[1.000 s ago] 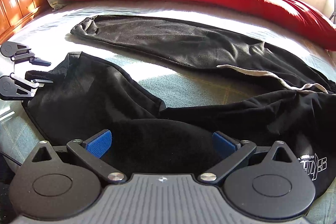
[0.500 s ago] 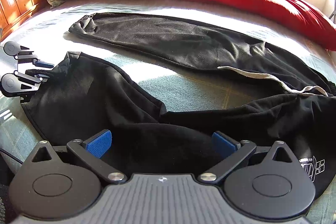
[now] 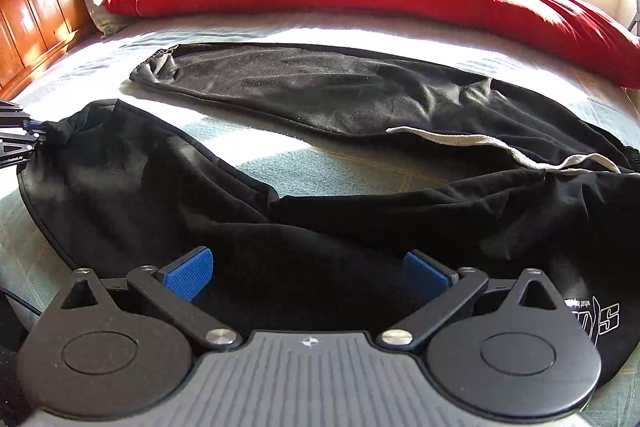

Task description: Fold clothes

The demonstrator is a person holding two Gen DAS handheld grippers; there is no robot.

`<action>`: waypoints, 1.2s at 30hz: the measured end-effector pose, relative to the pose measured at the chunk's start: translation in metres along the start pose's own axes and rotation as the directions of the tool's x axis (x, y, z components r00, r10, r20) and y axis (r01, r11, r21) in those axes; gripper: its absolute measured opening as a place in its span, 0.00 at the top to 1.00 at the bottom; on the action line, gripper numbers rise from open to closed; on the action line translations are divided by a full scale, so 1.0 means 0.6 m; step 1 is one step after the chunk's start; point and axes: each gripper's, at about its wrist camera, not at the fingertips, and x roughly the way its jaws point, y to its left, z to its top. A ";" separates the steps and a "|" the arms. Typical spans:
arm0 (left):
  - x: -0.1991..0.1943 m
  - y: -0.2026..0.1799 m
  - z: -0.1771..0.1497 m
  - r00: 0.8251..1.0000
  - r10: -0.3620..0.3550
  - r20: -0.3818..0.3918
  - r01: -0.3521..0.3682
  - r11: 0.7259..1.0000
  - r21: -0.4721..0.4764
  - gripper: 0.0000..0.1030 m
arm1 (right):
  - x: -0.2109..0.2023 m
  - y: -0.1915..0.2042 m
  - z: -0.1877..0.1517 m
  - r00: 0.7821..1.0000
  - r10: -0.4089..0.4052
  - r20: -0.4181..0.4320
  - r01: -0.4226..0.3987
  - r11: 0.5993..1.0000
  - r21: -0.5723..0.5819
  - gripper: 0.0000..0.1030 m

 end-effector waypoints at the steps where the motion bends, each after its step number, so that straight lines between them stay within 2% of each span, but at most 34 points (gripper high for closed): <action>1: -0.010 0.000 -0.003 1.000 0.010 -0.002 -0.010 1.000 -0.021 0.90 | -0.001 -0.006 0.001 1.000 0.005 0.007 -0.005 1.000 -0.002 0.00; 8: -0.081 0.002 -0.025 0.997 0.077 -0.025 -0.080 0.982 -0.169 0.90 | -0.012 -0.051 0.000 0.999 0.027 0.029 -0.026 0.999 -0.021 0.00; 17: -0.127 -0.025 -0.072 0.982 0.142 -0.123 -0.175 0.931 -0.322 0.89 | -0.028 -0.147 -0.010 0.999 -0.027 0.040 0.027 1.000 0.007 0.00; 20: -0.137 -0.019 -0.097 0.978 0.130 -0.161 -0.187 0.892 -0.413 0.89 | -0.033 -0.178 -0.014 0.998 -0.043 0.046 0.042 0.999 0.019 0.00; 25: -0.125 0.005 -0.149 0.971 0.101 -0.215 -0.208 0.802 -0.560 0.87 | -0.037 -0.217 -0.024 0.997 -0.069 0.044 0.066 0.996 0.061 0.00; 28: -0.123 0.016 -0.155 0.972 0.107 -0.211 -0.215 0.775 -0.594 0.87 | -0.040 -0.230 -0.030 0.995 -0.083 0.046 0.079 0.993 0.083 0.00; 32: -0.145 0.043 -0.126 0.971 0.166 -0.171 -0.235 0.780 -0.579 0.86 | -0.045 -0.241 -0.035 0.993 -0.105 0.048 0.100 0.990 0.099 0.00; 36: -0.137 0.079 -0.128 0.966 0.183 -0.185 -0.258 0.769 -0.585 0.86 | -0.046 -0.247 -0.036 0.991 -0.121 0.053 0.114 0.986 0.125 0.00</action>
